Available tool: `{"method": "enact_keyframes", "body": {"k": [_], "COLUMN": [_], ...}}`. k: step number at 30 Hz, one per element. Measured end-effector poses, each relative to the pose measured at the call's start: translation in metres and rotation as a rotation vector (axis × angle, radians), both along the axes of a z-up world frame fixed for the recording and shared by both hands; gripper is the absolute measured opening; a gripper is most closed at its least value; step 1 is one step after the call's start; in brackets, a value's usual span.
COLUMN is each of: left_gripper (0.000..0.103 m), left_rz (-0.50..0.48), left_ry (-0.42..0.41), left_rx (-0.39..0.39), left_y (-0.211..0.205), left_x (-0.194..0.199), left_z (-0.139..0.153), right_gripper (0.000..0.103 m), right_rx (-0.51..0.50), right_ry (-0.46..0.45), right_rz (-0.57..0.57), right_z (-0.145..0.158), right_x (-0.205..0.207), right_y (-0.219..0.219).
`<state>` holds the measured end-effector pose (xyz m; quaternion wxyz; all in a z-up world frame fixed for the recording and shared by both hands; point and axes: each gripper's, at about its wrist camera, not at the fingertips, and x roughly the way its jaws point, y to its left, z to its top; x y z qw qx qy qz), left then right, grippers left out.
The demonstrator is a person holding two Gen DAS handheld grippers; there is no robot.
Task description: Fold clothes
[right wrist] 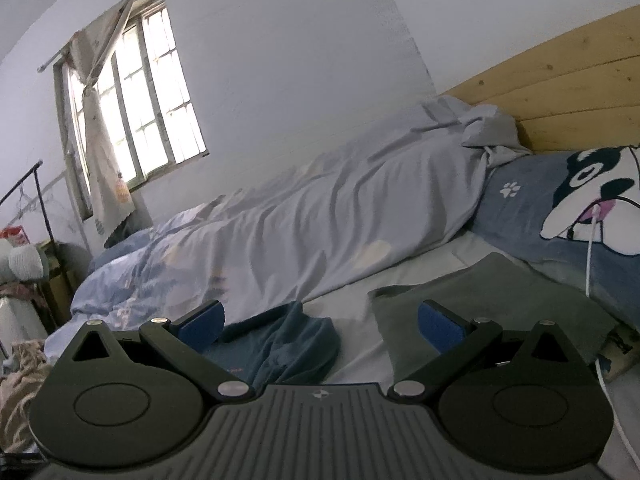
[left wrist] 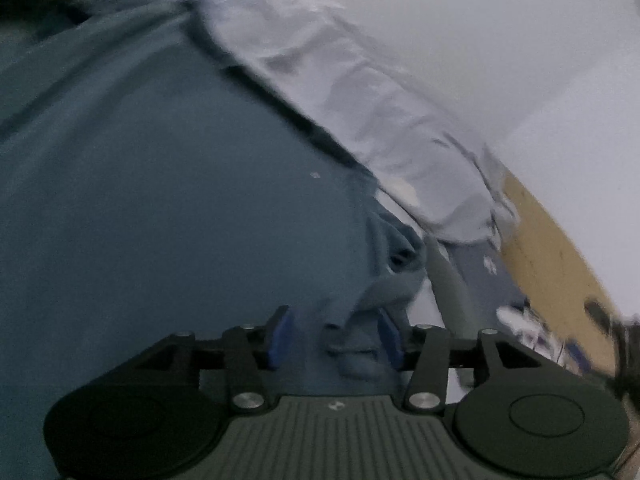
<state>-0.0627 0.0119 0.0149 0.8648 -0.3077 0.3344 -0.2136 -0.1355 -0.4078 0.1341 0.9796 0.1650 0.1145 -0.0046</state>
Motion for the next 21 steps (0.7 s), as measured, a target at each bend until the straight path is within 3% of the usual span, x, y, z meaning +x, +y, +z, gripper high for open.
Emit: {"method": "enact_keyframes", "body": {"k": [5, 7, 12, 14, 15, 16, 21], "left_gripper": [0.048, 0.048, 0.043, 0.024, 0.007, 0.003, 0.0], "left_rz": [-0.025, -0.03, -0.056, -0.071, -0.078, -0.08, -0.108], "left_ry": [-0.079, -0.078, -0.082, -0.093, -0.098, -0.103, -0.148], "left_rx": [0.196, 0.218, 0.199, 0.187, 0.182, 0.18, 0.112], "left_y": [-0.024, -0.027, -0.033, -0.035, -0.036, -0.038, -0.042], "left_x": [0.001, 0.004, 0.009, 0.01, 0.01, 0.012, 0.011], "left_z": [0.008, 0.004, 0.003, 0.004, 0.006, 0.008, 0.037], "right_gripper": [0.103, 0.103, 0.103, 0.103, 0.103, 0.103, 0.103], "right_rx": [-0.023, -0.033, -0.054, -0.06, -0.063, -0.065, -0.065], "right_ry": [0.012, 0.016, 0.024, 0.029, 0.03, 0.031, 0.034], "right_rz": [0.017, 0.024, 0.045, 0.051, 0.053, 0.056, 0.065], "right_z": [-0.002, -0.003, -0.006, -0.007, -0.007, -0.008, -0.009], "right_x": [0.004, 0.006, 0.01, 0.012, 0.013, 0.014, 0.019], "right_y": [0.01, 0.013, 0.023, 0.026, 0.028, 0.029, 0.036]}}
